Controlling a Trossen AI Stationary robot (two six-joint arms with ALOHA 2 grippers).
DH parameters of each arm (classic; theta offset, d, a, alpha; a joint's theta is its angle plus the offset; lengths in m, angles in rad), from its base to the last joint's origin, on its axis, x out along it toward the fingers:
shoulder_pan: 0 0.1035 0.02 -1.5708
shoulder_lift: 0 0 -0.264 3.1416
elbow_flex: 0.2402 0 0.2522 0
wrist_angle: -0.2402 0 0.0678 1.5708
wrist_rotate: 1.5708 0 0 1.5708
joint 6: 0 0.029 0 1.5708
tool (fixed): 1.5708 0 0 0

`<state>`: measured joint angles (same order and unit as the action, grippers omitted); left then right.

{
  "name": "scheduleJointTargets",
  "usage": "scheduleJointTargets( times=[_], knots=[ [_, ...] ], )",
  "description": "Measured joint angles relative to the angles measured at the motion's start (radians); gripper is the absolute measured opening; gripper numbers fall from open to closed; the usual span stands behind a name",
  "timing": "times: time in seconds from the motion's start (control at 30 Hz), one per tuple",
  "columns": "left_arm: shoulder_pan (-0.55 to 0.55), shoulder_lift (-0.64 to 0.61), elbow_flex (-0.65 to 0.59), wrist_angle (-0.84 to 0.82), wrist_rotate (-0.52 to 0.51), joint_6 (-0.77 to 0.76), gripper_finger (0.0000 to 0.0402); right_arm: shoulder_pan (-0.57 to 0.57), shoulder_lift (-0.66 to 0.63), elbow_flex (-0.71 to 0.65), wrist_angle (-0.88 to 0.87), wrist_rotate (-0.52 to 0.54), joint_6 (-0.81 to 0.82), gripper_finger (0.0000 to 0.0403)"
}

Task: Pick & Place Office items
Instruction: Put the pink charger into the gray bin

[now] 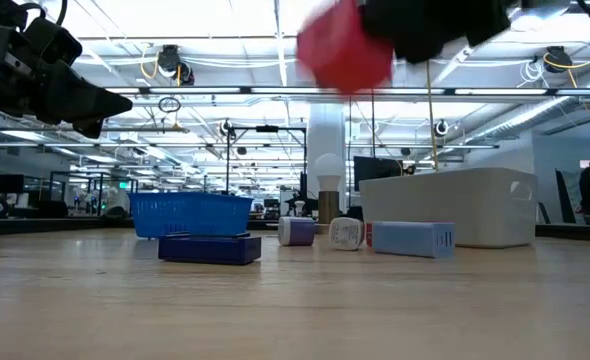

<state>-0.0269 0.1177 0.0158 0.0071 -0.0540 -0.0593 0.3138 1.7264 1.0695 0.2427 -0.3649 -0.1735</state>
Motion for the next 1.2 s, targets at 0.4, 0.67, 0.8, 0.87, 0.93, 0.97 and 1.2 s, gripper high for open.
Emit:
scheduleJointTargets(
  times=[0.4,0.67,0.8,0.87,0.93,0.97,1.2],
  knots=[
    [0.000,0.000,0.000,0.000,0.000,-0.006,0.0014,-0.028,-0.430,-0.137,-0.007,0.197,0.108,0.0143],
    [0.000,0.000,0.000,0.003,0.000,-0.029,0.0023,-0.069,-0.709,-0.324,-0.005,0.318,0.117,0.0143],
    [0.000,0.000,0.000,0.003,0.000,-0.048,0.0024,-0.101,-0.807,-0.430,0.039,0.320,0.141,0.0143],
    [0.000,0.000,0.000,0.003,0.000,-0.053,0.0024,-0.115,-0.854,-0.482,0.071,0.319,0.148,0.0143],
    [0.000,0.000,0.000,0.003,0.000,-0.058,0.0024,-0.129,-0.898,-0.533,0.103,0.318,0.155,0.0143],
    [0.000,0.000,0.000,0.003,0.000,-0.060,0.0024,-0.136,-0.918,-0.559,0.118,0.318,0.159,0.0143],
    [0.000,0.000,0.000,0.003,0.000,-0.063,0.0024,-0.184,-1.012,-0.738,0.289,0.317,0.164,0.0143]
  ],
)
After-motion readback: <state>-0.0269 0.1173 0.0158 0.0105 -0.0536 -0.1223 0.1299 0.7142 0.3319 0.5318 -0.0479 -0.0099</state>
